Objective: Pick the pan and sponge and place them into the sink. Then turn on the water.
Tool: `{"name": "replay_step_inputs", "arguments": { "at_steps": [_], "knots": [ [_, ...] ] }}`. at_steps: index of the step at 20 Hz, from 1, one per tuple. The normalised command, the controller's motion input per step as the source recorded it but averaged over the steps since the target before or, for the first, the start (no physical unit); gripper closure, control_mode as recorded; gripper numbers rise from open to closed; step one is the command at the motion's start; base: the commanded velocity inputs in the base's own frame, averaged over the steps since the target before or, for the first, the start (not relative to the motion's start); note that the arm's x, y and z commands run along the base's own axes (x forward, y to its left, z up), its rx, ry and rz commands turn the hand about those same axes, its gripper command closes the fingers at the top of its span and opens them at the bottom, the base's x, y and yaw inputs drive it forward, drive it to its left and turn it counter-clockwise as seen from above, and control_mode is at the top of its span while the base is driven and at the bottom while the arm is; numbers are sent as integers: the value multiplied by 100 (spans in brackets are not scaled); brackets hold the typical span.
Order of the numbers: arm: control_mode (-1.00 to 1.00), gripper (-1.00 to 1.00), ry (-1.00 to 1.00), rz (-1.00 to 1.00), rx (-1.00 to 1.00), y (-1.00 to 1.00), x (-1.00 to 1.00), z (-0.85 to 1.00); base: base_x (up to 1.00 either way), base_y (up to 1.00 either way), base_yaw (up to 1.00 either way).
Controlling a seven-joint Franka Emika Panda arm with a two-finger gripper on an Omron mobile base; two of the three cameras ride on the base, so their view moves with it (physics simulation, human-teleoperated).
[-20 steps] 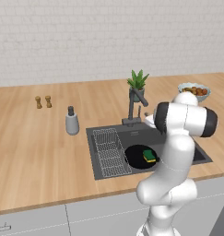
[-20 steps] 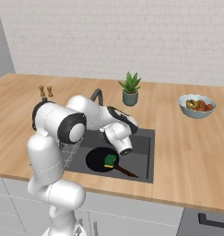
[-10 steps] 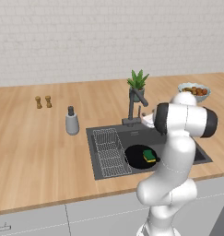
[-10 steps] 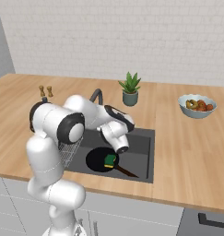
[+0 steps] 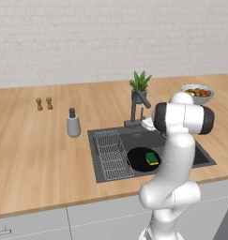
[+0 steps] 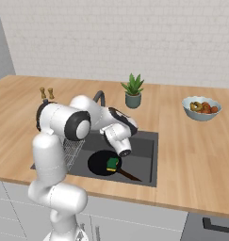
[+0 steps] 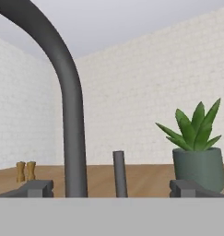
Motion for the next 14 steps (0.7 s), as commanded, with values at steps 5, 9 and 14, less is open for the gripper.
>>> {"name": "replay_step_inputs", "arguments": {
  "at_steps": [5, 9, 14],
  "knots": [
    [-100, -100, 0, 0, 0, 0, 25, 0, 0, 0, 0],
    [-100, -100, 0, 0, 0, 0, 19, -5, 0, 0, 0],
    [-100, -100, 0, 0, 0, 7, 13, -15, 0, 0, 0]
  ]
}}
